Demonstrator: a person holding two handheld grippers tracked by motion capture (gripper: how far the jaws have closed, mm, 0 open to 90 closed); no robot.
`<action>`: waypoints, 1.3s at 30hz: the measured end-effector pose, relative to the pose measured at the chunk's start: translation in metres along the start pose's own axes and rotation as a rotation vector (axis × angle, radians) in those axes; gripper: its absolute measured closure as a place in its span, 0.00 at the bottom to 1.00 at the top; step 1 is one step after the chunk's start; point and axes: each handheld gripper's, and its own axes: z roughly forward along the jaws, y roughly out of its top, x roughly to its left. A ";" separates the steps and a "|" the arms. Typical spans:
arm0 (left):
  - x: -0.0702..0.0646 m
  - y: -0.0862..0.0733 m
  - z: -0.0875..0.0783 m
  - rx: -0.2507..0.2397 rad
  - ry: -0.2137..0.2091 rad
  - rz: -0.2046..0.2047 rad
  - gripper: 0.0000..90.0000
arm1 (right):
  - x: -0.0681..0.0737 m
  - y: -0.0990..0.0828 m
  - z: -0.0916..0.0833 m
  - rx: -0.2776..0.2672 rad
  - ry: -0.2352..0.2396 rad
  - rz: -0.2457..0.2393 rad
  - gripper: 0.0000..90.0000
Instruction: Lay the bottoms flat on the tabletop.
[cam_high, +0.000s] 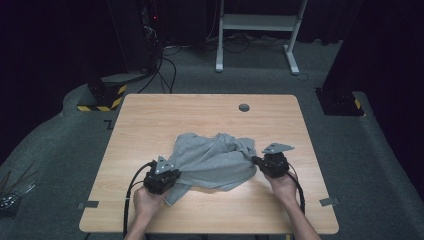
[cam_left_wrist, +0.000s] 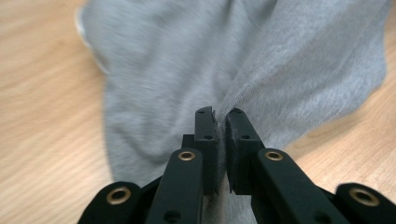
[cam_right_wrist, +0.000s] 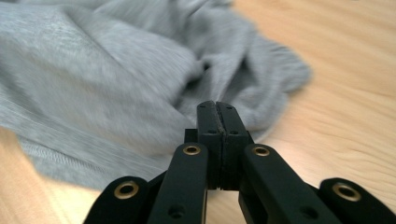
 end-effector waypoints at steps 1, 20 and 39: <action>0.005 -0.001 0.000 -0.003 0.012 -0.013 0.94 | -0.006 0.000 -0.004 -0.004 -0.028 0.009 1.00; -0.005 -0.004 0.020 0.036 -0.034 -0.036 0.88 | 0.028 -0.003 0.040 0.072 0.088 -0.012 0.79; 0.003 0.009 0.025 -0.029 0.017 -0.111 0.72 | -0.035 -0.022 -0.005 0.014 -0.128 0.134 0.79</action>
